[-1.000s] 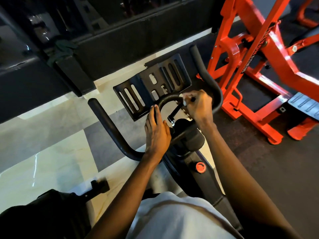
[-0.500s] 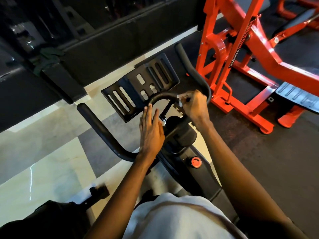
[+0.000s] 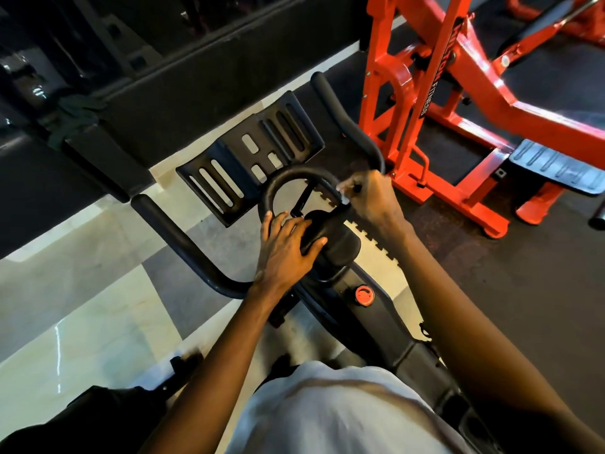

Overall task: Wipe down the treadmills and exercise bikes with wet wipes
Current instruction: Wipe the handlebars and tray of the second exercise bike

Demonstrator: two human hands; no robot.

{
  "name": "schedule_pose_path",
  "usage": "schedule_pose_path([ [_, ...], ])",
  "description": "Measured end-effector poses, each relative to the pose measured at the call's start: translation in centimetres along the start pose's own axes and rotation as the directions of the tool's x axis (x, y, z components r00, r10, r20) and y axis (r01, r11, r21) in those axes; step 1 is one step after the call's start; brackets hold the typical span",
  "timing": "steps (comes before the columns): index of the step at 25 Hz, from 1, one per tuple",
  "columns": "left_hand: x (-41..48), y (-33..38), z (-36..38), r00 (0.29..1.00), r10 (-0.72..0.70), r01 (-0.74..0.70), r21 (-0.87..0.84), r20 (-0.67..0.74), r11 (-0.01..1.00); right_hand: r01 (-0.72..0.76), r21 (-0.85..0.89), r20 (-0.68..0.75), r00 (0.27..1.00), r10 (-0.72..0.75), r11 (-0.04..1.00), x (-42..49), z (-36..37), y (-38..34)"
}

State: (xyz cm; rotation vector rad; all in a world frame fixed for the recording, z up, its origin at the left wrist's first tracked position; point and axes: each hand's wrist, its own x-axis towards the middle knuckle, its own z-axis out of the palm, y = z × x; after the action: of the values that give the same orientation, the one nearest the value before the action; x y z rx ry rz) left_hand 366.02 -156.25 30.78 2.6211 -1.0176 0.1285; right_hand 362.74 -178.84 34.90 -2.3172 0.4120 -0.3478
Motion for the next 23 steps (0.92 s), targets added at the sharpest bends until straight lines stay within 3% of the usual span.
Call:
schedule_pose_path([
  [7,0.1,0.1,0.0,1.0,-0.008,0.008,-0.006,-0.022,1.0,0.025,0.043,-0.073,0.997,-0.022,0.999,-1.5,0.4,0.3],
  [13,-1.6,0.0,0.2,0.999,0.006,-0.011,-0.108,-0.052,0.994,0.102,0.011,0.121,0.987,-0.103,0.995,-4.8,-0.8,1.4],
  [17,-2.1,-0.3,0.4,0.998,0.017,-0.025,-0.14,-0.058,0.99,0.048,0.094,0.009,0.999,-0.049,0.994,-5.0,0.2,0.7],
  [23,-2.3,-0.2,0.6,0.997,0.013,-0.023,-0.127,-0.075,0.992,0.081,0.136,0.025,0.996,-0.085,0.987,-6.9,0.8,0.3],
])
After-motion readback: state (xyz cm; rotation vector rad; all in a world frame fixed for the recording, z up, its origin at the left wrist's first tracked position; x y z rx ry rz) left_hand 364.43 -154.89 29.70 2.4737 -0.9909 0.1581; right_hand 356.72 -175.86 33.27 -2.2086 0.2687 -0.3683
